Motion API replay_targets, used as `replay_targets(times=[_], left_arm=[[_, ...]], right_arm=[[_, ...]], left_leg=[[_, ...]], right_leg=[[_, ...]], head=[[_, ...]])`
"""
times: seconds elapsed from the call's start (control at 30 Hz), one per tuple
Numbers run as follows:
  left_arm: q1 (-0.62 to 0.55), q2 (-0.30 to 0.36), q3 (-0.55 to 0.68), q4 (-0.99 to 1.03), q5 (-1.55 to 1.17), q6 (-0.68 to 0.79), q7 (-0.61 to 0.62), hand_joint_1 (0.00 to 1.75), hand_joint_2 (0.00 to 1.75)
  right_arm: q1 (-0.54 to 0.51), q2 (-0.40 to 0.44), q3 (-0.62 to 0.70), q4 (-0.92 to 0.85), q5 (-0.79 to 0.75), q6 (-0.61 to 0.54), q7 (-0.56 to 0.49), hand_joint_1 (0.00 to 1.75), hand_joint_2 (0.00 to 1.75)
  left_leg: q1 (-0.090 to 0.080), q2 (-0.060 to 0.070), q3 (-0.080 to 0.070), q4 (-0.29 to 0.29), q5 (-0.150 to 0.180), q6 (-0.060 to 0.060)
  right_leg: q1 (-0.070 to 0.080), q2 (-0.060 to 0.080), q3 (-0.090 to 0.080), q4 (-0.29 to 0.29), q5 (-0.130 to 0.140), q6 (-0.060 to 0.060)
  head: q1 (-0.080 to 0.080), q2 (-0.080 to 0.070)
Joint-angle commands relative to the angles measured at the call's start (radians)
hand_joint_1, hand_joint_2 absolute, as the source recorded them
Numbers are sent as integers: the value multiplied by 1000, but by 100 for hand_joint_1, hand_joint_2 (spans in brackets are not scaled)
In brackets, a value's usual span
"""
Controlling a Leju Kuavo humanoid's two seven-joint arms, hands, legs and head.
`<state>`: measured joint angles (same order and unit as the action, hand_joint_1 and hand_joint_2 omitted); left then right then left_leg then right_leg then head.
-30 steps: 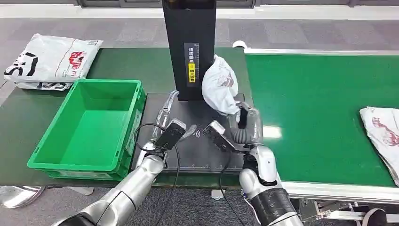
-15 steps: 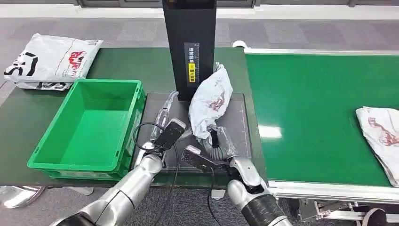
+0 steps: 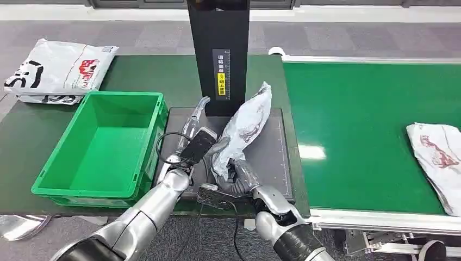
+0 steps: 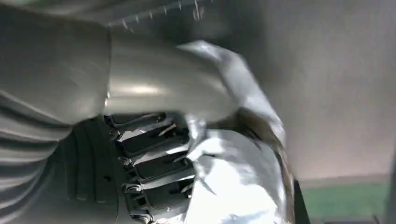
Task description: Moved the parcel from conveyor to table for the left to box.
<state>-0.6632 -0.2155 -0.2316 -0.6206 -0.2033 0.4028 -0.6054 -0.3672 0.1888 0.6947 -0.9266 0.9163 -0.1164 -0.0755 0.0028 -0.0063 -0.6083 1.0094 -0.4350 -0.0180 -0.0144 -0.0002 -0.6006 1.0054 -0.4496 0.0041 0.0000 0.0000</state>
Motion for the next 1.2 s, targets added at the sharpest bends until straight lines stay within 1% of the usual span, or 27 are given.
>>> replay_targets(times=[0.03,0.37,0.4,0.43,0.5,0.67,0.73,1.2], left_arm=[[-63,-5,39,88,10,-3,-2,0,175],[-63,-5,39,88,10,-3,-2,0,175],[-61,-12,70,76,45,20,-35,0,175],[-65,-9,71,74,52,18,-36,0,175],[-66,-7,69,72,54,17,-33,0,175],[-65,-8,67,72,55,18,-33,0,175],[-65,-8,67,72,55,18,-33,0,175],[-65,-8,70,71,59,18,-37,0,175]], right_arm=[[11,-72,68,-88,12,4,28,0,175],[11,-72,68,-88,12,4,28,0,175],[62,-54,-44,-167,-34,-178,-19,0,175],[76,-73,-68,-243,-47,-138,-21,0,175],[88,-85,-85,-298,-41,-96,-9,0,175],[91,-78,-88,-290,-37,-94,-10,0,175],[91,-78,-88,-290,-37,-94,-10,0,175],[95,-72,-98,-291,-40,-106,-20,0,175]], left_leg=[[1,-1,3,-1,-1,1],[0,0,2,-1,0,0],[1,1,3,-1,0,1],[1,0,2,-1,0,0],[1,-2,0,0,0,0],[1,-1,3,-1,-1,1],[0,0,0,0,0,0],[0,0,1,0,0,0]], right_leg=[[1,-1,4,-2,-1,0],[1,0,2,-1,0,0],[1,0,3,-2,0,0],[1,0,3,-2,0,0],[1,-2,1,-1,-1,0],[1,-1,4,-2,0,0],[0,0,1,0,0,0],[1,0,1,-1,0,0]], head=[[0,0],[0,0],[0,0],[0,0],[0,0],[0,0],[0,0],[0,0]])
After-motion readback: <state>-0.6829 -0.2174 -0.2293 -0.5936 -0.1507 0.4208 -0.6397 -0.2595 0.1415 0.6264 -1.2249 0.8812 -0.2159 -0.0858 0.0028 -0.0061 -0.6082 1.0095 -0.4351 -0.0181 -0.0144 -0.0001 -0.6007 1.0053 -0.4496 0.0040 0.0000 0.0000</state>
